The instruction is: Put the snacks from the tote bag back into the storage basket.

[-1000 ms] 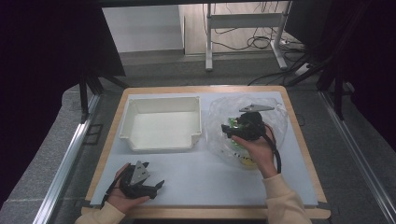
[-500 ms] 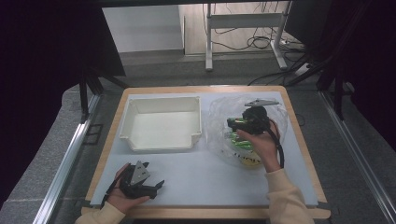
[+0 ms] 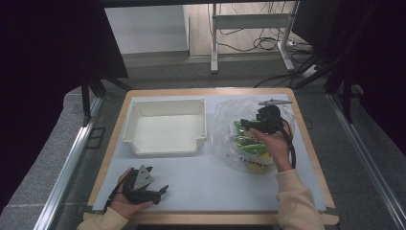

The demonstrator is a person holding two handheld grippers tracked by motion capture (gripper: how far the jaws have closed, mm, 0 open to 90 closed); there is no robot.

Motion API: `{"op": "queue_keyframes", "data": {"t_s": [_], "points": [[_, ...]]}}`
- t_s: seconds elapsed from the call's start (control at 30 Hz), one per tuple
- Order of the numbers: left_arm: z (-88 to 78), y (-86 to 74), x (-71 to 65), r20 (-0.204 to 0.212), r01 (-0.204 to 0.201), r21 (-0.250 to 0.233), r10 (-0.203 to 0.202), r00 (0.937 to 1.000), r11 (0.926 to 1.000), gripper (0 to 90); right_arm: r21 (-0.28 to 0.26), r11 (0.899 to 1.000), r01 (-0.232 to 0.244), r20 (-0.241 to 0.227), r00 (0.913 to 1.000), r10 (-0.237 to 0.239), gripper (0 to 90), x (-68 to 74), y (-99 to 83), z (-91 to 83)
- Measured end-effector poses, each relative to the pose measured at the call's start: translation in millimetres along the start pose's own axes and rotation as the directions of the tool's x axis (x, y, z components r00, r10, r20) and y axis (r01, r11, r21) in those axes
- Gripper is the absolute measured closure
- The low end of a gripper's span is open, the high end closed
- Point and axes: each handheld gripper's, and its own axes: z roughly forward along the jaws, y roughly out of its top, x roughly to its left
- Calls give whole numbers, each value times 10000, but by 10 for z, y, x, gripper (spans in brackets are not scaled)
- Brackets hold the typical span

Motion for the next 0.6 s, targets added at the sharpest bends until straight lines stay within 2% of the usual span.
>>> {"op": "queue_keyframes", "data": {"t_s": [0.6], "points": [[3,-4,7,-14,46,57,-46,10000,10000,135,346,9968,-714,570,9960,693,317,-368,-41,61]]}}
